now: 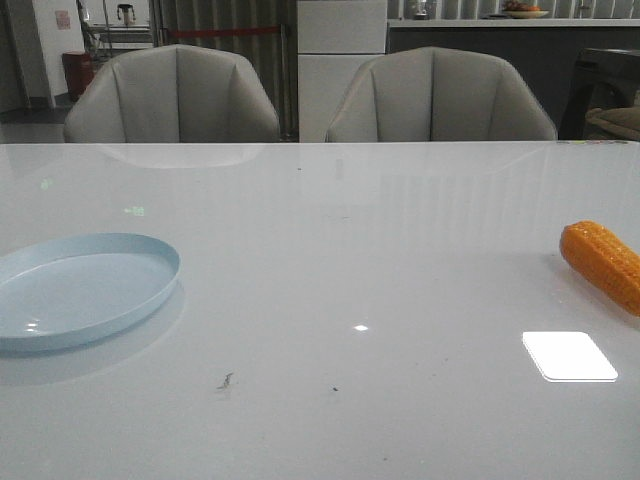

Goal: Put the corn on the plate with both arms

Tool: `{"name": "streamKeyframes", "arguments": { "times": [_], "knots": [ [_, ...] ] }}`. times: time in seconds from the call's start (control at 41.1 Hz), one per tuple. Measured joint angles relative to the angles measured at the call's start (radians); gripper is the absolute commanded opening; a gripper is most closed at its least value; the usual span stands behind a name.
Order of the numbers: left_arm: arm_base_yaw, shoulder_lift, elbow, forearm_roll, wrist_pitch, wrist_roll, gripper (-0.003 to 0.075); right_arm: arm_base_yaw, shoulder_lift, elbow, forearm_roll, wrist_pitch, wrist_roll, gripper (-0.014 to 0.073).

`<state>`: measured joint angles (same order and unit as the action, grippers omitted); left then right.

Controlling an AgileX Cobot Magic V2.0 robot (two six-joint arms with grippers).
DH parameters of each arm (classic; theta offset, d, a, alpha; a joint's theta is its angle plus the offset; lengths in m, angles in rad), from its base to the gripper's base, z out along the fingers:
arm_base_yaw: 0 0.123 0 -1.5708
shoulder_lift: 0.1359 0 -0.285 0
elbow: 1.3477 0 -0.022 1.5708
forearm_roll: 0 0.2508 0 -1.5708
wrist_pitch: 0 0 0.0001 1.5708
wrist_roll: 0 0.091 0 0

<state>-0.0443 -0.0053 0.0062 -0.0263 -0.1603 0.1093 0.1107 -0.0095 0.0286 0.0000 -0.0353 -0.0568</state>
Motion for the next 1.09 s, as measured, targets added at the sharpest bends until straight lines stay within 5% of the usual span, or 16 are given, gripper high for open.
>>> {"name": "streamKeyframes", "arguments": {
  "times": [0.243,0.559,0.851,1.094],
  "knots": [
    [0.0,0.0,-0.041,-0.002,-0.102,0.0,0.0089,0.0,0.0,-0.064,0.0,-0.186,0.0,0.0052],
    [0.0,0.044,-0.325,-0.002,-0.019,0.0,0.0089,0.0,0.045,-0.401,0.0,-0.077,0.0,0.0053],
    [0.0,0.347,-0.602,0.0,0.041,0.0,0.0089,0.0,0.38,-0.66,0.007,-0.017,0.0,0.0053],
    [0.0,0.607,-0.674,0.0,0.068,0.0,0.0089,0.0,0.659,-0.718,0.007,-0.053,0.0,0.0053]
  ]
}}
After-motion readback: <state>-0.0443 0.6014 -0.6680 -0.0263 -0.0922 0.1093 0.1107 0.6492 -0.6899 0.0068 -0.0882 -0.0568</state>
